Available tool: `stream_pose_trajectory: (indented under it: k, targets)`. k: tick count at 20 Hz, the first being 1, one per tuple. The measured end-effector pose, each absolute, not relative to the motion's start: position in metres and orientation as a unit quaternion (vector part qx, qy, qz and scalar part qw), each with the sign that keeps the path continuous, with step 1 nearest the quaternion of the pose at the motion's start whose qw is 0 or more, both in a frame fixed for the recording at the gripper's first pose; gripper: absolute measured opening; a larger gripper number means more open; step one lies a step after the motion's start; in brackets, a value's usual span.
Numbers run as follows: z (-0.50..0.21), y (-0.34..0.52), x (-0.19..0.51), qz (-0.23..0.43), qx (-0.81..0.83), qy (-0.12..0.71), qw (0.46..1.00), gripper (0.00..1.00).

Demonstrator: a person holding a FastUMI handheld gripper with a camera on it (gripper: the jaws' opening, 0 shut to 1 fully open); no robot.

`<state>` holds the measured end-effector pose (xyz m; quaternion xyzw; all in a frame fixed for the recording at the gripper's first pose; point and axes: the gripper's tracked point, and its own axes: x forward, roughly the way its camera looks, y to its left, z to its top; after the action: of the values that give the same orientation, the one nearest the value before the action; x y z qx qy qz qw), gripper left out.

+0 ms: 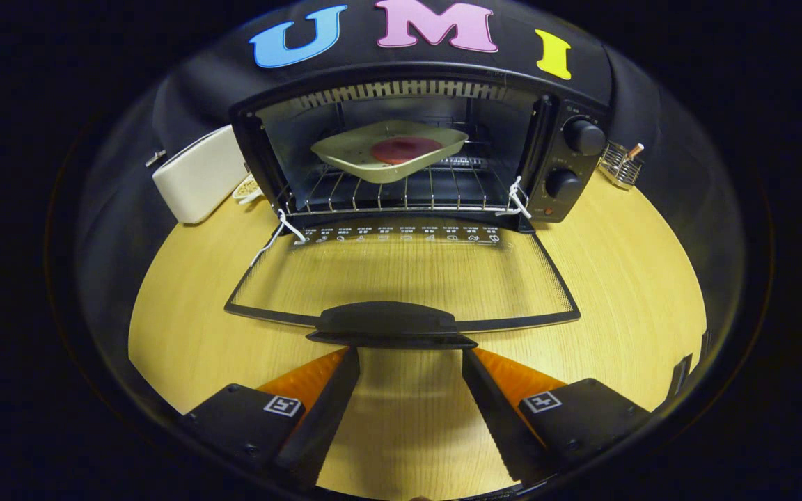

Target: Open the toaster oven, put the food inside, and close the toaster oven door.

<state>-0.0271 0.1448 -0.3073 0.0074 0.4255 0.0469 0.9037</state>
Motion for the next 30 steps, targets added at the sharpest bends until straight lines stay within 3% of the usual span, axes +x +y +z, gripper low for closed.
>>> stream_pose_trajectory:
  k: [6,18,23,30]
  targets:
    - [-0.251,0.148,-0.015,0.051,0.032,0.385,0.921,0.99]
    - [-0.126,0.144,0.11,0.046,0.061,0.241,0.967,0.99]
    - [-0.068,0.124,0.097,0.058,0.06,0.187,0.979,0.99]
    - [0.029,0.047,0.057,0.01,0.027,0.075,0.997,0.99]
